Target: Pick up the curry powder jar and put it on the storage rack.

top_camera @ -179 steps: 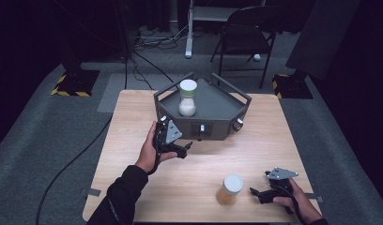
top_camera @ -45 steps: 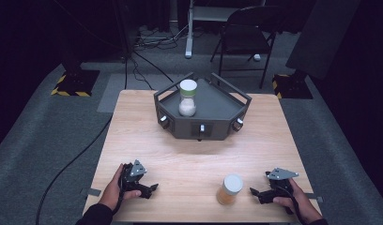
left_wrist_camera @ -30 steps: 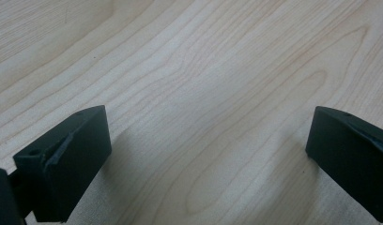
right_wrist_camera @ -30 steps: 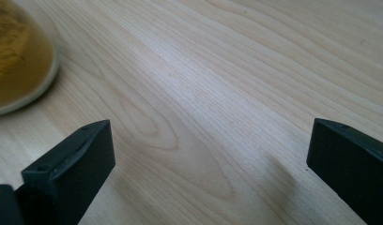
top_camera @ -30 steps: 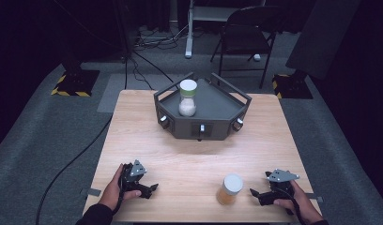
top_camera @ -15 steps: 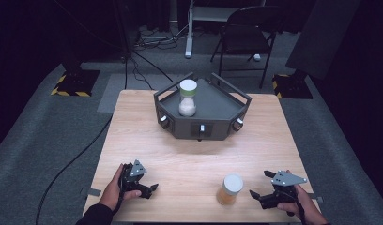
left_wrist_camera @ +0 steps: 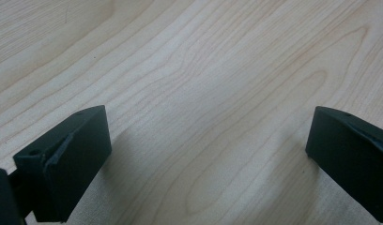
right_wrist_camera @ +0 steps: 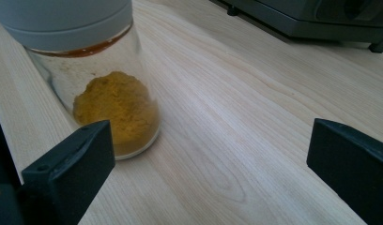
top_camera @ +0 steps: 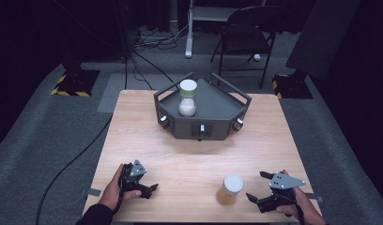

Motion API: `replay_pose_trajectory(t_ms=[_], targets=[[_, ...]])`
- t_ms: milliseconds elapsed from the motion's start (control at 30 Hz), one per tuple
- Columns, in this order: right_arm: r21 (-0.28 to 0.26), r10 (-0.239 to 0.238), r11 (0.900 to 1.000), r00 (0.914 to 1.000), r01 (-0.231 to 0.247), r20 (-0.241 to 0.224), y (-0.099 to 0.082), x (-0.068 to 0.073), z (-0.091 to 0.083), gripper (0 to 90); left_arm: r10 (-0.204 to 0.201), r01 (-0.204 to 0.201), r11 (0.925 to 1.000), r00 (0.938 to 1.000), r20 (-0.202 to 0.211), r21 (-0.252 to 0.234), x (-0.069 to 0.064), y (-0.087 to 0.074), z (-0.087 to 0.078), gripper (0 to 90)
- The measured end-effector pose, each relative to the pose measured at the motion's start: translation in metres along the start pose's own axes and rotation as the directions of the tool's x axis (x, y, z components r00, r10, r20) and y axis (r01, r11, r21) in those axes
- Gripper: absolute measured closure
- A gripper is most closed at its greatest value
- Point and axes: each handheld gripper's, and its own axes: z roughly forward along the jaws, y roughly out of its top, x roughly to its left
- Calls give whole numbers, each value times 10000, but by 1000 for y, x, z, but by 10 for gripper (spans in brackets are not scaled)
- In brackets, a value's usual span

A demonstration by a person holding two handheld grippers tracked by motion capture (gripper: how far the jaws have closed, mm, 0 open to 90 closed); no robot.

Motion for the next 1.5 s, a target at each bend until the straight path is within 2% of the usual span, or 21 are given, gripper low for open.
replay_pose_trajectory(t_ms=[100, 267, 633, 800, 1167, 1267, 1500], targets=[[-142, -35, 9999, 9997, 32, -249, 0, -1, 0, 9, 1, -1, 10000, 10000, 0, -1, 0, 0, 0, 3], [-94, -215, 9997, 9987, 211, -462, 4, 2, 4, 9, -2, 2, 10000, 10000, 1, 1, 0, 0, 0, 3], [-266, -227, 9994, 9950, 202, -975, 8, 3, 10, 10, 0, 0, 10000, 10000, 0, 0, 0, 0, 0, 3], [-207, -277, 9995, 9940, 256, -1058, 10, 4, 15, 11, 1, -1, 10000, 10000, 0, 0, 0, 0, 0, 3], [-491, -422, 9982, 9834, 341, -1763, 17, 8, 31, 14, -2, 2, 10000, 10000, 0, 2, 0, 0, 0, 3], [-479, -503, 9980, 9818, 421, -1833, 19, 10, 36, 14, 0, 0, 10000, 10000, 0, 0, 0, 0, 0, 3], [-765, -141, 9971, 9850, 9, -1718, 18, 14, 45, 64, 1, -1, 10000, 10000, 0, 0, 0, 0, 0, 3]])
